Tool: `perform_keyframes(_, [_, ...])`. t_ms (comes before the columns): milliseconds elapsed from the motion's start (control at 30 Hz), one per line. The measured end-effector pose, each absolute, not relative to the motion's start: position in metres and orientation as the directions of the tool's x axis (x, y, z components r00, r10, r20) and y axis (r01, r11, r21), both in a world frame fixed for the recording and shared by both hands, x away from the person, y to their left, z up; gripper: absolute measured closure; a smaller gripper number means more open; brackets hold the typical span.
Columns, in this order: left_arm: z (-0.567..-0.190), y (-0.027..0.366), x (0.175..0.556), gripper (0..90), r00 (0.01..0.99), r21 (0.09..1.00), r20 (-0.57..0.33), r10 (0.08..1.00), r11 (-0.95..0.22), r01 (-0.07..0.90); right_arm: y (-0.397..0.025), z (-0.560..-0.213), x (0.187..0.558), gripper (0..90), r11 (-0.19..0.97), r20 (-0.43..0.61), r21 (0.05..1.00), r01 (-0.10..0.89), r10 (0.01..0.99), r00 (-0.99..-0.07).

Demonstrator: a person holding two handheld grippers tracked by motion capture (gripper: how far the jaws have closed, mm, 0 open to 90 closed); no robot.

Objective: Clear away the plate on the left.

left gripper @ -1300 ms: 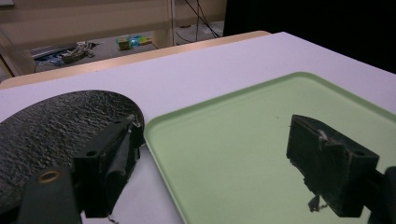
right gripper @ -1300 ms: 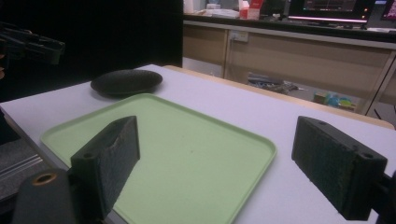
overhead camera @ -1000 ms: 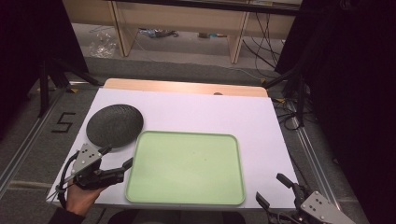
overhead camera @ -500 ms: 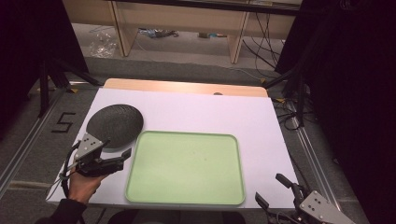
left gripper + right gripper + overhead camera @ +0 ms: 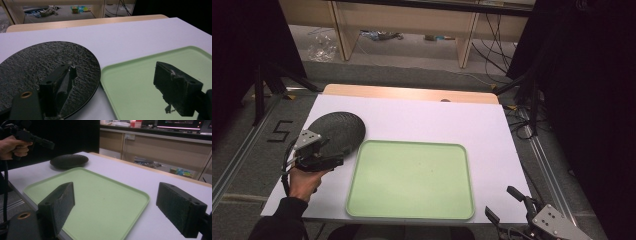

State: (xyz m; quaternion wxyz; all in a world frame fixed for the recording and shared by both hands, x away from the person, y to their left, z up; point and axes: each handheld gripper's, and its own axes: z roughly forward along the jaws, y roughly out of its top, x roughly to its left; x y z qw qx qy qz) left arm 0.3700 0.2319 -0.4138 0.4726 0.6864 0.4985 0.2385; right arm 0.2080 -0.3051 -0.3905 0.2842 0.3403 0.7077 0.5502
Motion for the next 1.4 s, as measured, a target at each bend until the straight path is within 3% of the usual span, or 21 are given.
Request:
perform_keyframes(200, [-0.417, 0.242, 0.387, 15.8, 0.374, 0.859, -0.165, 0.913, -0.053, 0.509, -0.305, -0.391, 0.208, 16.1, 0.163, -0.028, 0.972, 0.167, 0.792, -0.609])
perform_keyframes(667, [-0.427, 0.288, 0.425, 17.6, 0.213, 0.814, -0.190, 0.958, 0.032, 0.580, -0.304, -0.391, 0.208, 16.1, 0.160, -0.021, 0.972, 0.174, 0.792, -0.611])
perform_keyframes(1267, [-0.461, 0.351, 0.455, 21.2, 0.059, 0.696, -0.400, 0.915, 0.262, 0.669, -0.304, -0.391, 0.208, 16.1, 0.163, -0.022, 0.971, 0.174, 0.786, -0.617])
perform_keyframes(1400, [-0.468, 0.356, 0.459, 21.8, 0.052, 0.672, -0.415, 0.908, 0.267, 0.691, -0.304, -0.391, 0.208, 16.1, 0.170, -0.024, 0.969, 0.178, 0.785, -0.619])
